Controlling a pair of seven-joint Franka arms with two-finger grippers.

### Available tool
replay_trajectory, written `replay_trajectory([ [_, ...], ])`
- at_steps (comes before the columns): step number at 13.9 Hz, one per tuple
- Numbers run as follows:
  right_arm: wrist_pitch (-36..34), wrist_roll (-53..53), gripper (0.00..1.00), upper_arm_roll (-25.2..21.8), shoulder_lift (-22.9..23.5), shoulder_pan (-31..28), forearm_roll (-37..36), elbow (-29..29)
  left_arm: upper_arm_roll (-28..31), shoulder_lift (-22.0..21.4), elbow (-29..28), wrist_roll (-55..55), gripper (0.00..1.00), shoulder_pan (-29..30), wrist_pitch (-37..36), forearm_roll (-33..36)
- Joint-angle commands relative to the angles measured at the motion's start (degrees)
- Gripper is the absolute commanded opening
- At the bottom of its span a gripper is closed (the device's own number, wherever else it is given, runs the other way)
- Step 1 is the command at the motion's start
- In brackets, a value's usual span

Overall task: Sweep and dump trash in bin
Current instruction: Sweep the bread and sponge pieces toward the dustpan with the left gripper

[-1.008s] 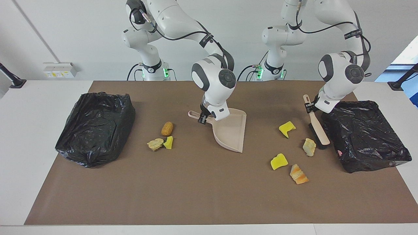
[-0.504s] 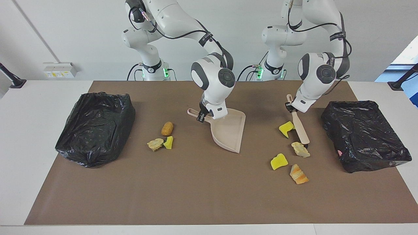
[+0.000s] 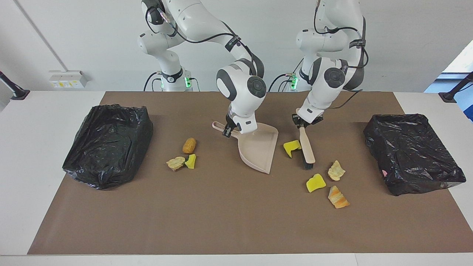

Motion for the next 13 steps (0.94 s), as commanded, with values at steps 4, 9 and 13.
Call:
replay_trajectory([
  [4,-0.2,1.4,0.0,0.3,-1.5,-0.3,-0.3,-1.7,-9.4,0.6,3.3,-1.1,0.0,-0.3,1.3,-1.6],
  [9,-0.2,1.5,0.0,0.3,-1.5,-0.3,-0.2,-1.7,-6.7,3.1,13.4,0.0,0.0,2.8,-9.6,-0.9],
  [13,-0.1,1.8,0.0,0.3,-1.4,-0.3,-0.1,-1.5,2.1,6.6,19.3,5.6,0.0,2.9,-10.0,5.4],
])
